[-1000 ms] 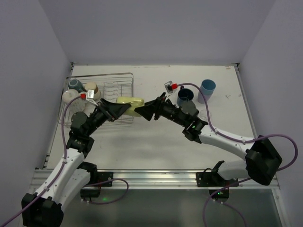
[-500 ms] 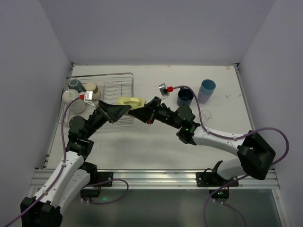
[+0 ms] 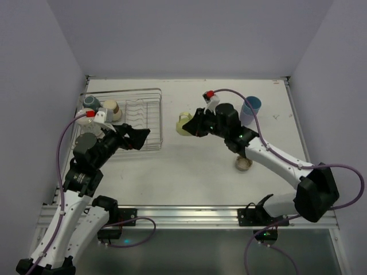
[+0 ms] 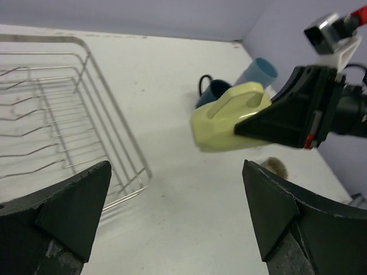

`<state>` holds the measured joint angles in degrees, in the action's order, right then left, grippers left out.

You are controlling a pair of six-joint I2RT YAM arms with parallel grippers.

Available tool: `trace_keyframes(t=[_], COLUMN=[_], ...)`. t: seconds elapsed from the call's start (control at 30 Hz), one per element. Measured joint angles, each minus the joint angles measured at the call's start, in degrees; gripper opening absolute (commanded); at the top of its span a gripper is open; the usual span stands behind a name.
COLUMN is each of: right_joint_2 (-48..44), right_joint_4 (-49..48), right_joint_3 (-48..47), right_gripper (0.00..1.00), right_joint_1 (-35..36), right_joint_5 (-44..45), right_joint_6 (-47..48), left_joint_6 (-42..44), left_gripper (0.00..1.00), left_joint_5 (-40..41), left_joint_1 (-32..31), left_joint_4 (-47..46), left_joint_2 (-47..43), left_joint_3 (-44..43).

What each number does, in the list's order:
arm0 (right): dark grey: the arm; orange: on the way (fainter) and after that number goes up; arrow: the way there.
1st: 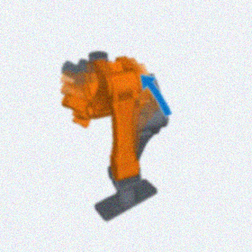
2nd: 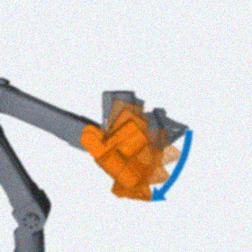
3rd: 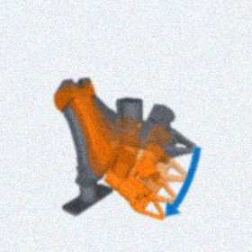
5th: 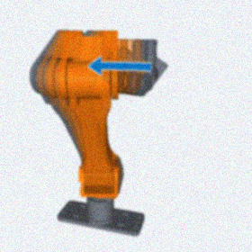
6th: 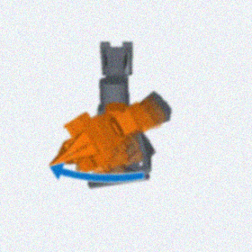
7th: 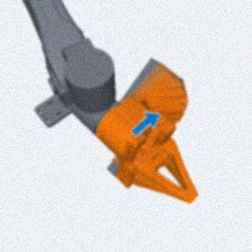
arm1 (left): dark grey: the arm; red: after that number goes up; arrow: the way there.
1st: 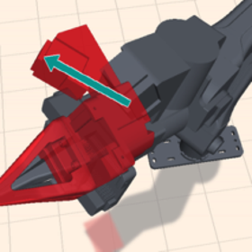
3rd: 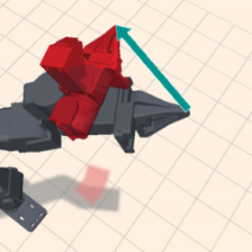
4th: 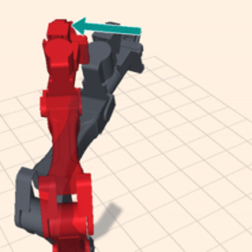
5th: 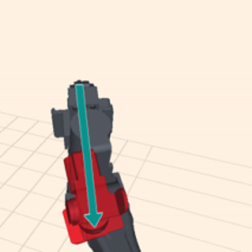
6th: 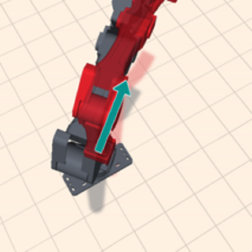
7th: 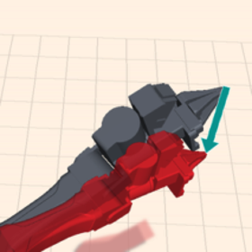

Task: Unload the cups from the dish rack

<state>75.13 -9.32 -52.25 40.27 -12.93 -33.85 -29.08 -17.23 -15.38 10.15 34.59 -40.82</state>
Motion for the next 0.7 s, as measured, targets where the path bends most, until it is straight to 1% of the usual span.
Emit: trace_keyframes(t=[0.1, 0.17, 0.27, 0.37, 0.47, 0.57, 0.7], right_joint_2=[6.71, 12.94, 22.58, 31.39, 37.92, 43.36, 48.89], right_joint_4=[13.33, 22.18, 32.09, 40.70, 46.80, 51.87, 55.01], right_joint_3=[-11.02, -20.35, -33.70, -44.83, -51.63, -56.13, -59.89], right_gripper=[0.00, 0.00, 0.00, 0.00, 0.00, 0.00, 0.00], right_joint_1=[-4.11, -5.92, -6.91, -7.13, -7.34, -7.56, -7.67], right_joint_5=[1.03, 3.34, 7.63, 11.45, 13.51, 13.90, 13.77], right_joint_6=[4.96, 8.81, 14.01, 18.40, 21.75, 24.37, 26.38], left_joint_6=[4.33, 6.10, 7.74, 8.66, 9.20, 9.27, 9.44], left_gripper=[1.00, 1.00, 1.00, 1.00, 1.00, 1.00, 1.00], left_joint_5=[5.22, 7.65, 9.09, 9.66, 9.99, 10.05, 10.27], left_joint_1=[-0.02, 0.00, -0.04, -0.26, -0.90, -1.33, -1.53], left_joint_4=[3.74, 5.40, 7.65, 8.00, 8.00, 8.00, 8.00], left_joint_2=[-1.40, -2.60, -2.73, -2.29, -1.92, -1.75, -1.66], left_joint_3=[1.25, 3.06, 3.80, 3.82, 3.82, 3.82, 3.82])
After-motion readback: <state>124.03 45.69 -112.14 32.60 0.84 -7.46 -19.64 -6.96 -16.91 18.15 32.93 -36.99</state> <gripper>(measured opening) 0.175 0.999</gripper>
